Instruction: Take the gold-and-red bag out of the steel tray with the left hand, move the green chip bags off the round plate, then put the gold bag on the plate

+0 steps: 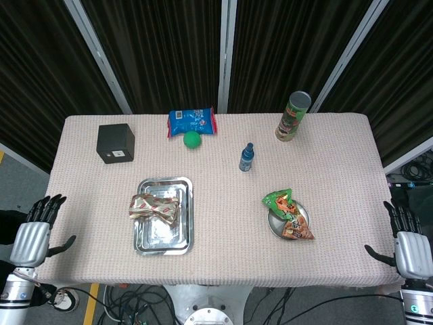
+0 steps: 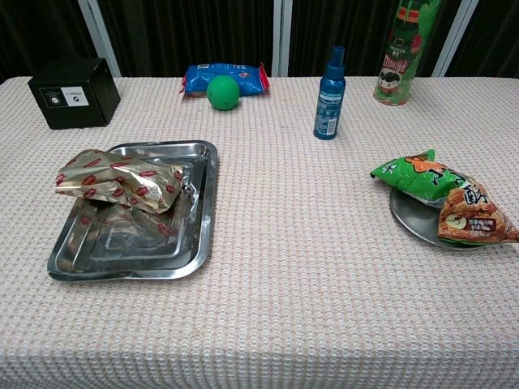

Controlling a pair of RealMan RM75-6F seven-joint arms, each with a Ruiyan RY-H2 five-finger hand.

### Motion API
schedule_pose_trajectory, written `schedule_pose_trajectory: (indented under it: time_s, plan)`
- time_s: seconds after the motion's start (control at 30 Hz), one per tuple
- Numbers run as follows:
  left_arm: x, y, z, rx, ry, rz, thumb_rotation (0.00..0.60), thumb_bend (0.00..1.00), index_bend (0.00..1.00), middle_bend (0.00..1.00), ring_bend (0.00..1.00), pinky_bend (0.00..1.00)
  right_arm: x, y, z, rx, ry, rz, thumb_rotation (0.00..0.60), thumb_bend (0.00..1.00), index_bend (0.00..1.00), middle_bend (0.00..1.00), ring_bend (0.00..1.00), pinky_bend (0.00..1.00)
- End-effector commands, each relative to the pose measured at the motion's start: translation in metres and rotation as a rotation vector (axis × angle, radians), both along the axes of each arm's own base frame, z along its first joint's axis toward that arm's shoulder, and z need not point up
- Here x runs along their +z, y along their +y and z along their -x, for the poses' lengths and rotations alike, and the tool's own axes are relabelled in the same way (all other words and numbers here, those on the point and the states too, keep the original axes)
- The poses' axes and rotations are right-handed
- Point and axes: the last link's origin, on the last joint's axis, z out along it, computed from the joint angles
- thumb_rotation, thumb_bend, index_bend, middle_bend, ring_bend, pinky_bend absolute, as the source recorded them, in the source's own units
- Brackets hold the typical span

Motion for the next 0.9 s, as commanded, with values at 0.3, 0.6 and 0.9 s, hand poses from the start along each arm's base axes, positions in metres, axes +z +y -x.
schedule_pose_trajectory:
  time_s: [0.3, 0.6, 0.9]
  plan:
    - [0.001, 0.001, -0.001, -0.006, -0.003, 0.005, 0.600, 0.21, 0.09, 0.06, 0.00, 0.08, -0.007, -0.003, -0.006, 0.004, -0.001, -0.029, 0.600, 0.00, 0.00, 0.00, 0.00, 0.00]
    - [-0.018, 0.006, -0.020, -0.079, -0.053, 0.094, 0.600, 0.16, 0.09, 0.06, 0.00, 0.07, -0.006, -0.007, -0.010, 0.026, 0.012, -0.035, 0.600, 0.00, 0.00, 0.00, 0.00, 0.00]
    - [-0.069, 0.046, -0.089, -0.281, -0.070, 0.266, 0.600, 0.15, 0.09, 0.05, 0.00, 0.07, 0.004, -0.009, -0.010, 0.026, 0.004, -0.015, 0.600, 0.00, 0.00, 0.00, 0.00, 0.00]
